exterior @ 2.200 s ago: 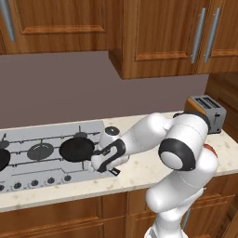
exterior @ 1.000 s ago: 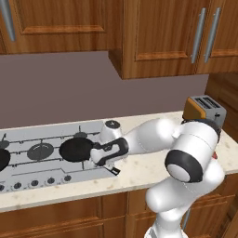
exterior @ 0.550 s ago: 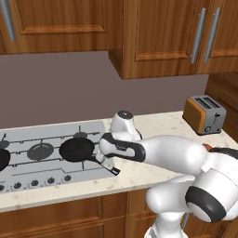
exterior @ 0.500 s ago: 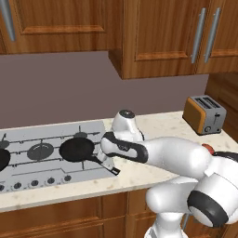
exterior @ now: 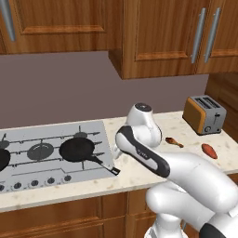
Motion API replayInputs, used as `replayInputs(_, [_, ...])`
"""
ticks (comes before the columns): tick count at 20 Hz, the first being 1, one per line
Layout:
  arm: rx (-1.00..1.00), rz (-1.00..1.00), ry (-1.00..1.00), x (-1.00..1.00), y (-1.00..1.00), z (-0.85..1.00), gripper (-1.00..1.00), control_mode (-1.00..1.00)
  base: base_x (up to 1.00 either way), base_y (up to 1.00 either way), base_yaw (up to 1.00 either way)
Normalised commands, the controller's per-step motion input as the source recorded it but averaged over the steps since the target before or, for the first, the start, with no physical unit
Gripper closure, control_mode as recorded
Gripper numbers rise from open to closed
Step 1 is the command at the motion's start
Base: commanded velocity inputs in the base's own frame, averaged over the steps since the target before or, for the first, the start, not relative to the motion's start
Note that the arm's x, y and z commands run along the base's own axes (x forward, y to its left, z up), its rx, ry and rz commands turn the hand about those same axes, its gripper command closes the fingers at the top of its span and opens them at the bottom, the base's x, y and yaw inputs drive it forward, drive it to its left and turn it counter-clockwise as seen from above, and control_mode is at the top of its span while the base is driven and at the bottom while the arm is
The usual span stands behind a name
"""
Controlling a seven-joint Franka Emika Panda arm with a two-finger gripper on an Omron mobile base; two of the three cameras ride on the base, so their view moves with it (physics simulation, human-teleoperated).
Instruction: Place both pans onto different burners. Then place the sweet potato and the chicken drumstick on different pans.
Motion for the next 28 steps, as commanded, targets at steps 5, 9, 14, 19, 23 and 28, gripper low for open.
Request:
replayInputs(5, [-0.06,-0.01,0.05,-0.37,-0.58,0.42,-1.0,-1.0,0.0,0.0,0.0])
replayInputs(9, [-0.11,-0.04,-0.02,-0.29,-0.5,0.3,-1.0,-1.0,0.0,0.0,0.0])
replayInputs(14, [-0.08,-0.18,-0.08,-0.18,-0.51,0.16,-1.0,-1.0,0.0,0.0,0.0])
replayInputs(19, [0.0,-0.29,0.0,-0.11,-0.66,0.09,-1.0,-1.0,0.0,0.0,0.0])
replayInputs(23, [0.04,-0.26,0.08,-0.04,-0.77,0.04,-1.0,-1.0,0.0,0.0,0.0])
replayInputs(28, [0.05,-0.24,0.07,-0.01,-0.49,0.0,-1.0,-1.0,0.0,0.0,0.0])
